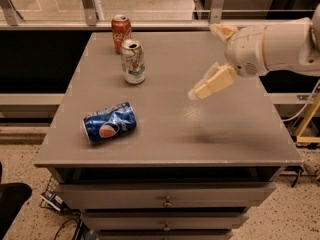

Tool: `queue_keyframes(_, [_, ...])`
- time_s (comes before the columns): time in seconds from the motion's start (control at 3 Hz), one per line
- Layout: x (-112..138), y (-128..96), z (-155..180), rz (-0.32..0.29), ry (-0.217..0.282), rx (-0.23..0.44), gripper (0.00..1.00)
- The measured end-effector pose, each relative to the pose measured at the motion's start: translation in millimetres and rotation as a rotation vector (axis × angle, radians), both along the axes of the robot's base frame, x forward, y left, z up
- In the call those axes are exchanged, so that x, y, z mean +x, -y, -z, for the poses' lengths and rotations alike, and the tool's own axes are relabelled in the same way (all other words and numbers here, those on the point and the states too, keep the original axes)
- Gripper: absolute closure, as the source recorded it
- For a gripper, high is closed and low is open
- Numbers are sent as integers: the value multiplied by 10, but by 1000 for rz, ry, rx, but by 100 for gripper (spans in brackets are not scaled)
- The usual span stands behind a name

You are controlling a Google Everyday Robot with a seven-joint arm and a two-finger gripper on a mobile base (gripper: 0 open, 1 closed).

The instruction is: Knock pepsi can over

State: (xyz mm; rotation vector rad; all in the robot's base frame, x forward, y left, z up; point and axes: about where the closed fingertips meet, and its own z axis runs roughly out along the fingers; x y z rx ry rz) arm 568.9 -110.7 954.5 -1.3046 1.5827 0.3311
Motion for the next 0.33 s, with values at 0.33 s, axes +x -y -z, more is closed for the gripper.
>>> queue_keyframes(0.33, [56, 288, -148, 106, -41, 57, 0])
